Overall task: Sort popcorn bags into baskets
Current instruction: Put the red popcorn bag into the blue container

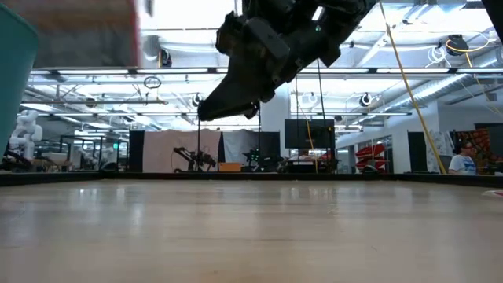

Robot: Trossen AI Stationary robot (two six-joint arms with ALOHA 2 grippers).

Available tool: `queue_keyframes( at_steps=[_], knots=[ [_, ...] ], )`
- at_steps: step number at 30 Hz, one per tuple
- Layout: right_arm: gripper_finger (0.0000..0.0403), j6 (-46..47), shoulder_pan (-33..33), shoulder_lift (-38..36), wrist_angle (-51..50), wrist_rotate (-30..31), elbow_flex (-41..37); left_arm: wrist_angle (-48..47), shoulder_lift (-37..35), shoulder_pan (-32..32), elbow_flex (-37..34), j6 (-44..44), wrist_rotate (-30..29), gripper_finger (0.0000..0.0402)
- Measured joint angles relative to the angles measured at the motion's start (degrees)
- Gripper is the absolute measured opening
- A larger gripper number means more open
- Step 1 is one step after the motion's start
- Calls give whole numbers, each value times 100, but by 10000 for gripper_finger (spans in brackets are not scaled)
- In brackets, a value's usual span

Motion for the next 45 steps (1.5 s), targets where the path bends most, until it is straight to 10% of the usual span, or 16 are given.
queue_keyframes(
  at_steps=[16,29,45],
  knots=[
    [68,269,476,0,-54,392,0,5,843,-3176,234,-2952,-974,19],
    [69,337,674,2,-50,595,0,-1962,1174,-3664,871,-4421,-973,19],
    [69,798,698,8,1008,589,-883,-843,1444,-3711,477,-4939,-331,43]
  ],
)
